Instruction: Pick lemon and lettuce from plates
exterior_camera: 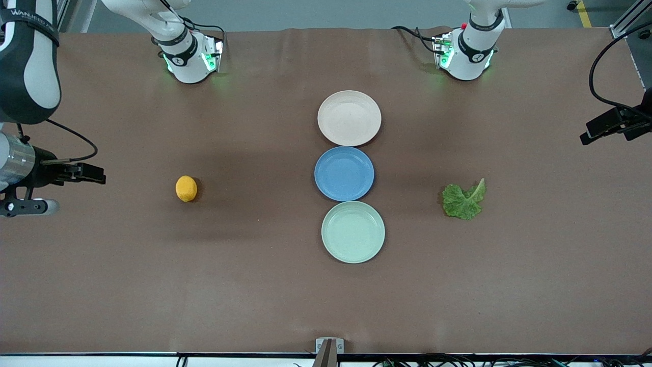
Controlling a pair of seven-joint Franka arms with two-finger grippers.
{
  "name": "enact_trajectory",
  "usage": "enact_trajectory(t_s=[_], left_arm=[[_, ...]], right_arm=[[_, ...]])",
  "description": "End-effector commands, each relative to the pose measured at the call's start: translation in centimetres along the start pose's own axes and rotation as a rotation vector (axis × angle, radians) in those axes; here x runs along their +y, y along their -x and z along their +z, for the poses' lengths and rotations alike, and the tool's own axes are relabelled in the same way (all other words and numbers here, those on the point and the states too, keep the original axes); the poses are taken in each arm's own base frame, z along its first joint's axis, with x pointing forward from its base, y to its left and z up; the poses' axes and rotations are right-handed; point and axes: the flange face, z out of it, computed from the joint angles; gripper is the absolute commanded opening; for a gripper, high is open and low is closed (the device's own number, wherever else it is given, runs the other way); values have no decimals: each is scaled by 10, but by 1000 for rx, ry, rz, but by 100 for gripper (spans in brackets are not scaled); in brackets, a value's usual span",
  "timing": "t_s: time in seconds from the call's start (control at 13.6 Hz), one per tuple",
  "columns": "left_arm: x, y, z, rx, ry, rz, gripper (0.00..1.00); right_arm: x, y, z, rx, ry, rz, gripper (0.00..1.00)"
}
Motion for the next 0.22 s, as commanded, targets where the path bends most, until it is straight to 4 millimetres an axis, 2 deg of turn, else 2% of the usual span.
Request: enact_trajectory(t_s=[0.0,0.15], left_arm=[[0,1,-7,1,-15,22,100],[0,1,-7,2,-15,22,100]], right_arm=[[2,25,-22,-7,-29,-16,100],[13,43,-36,-4,-38,0,100]])
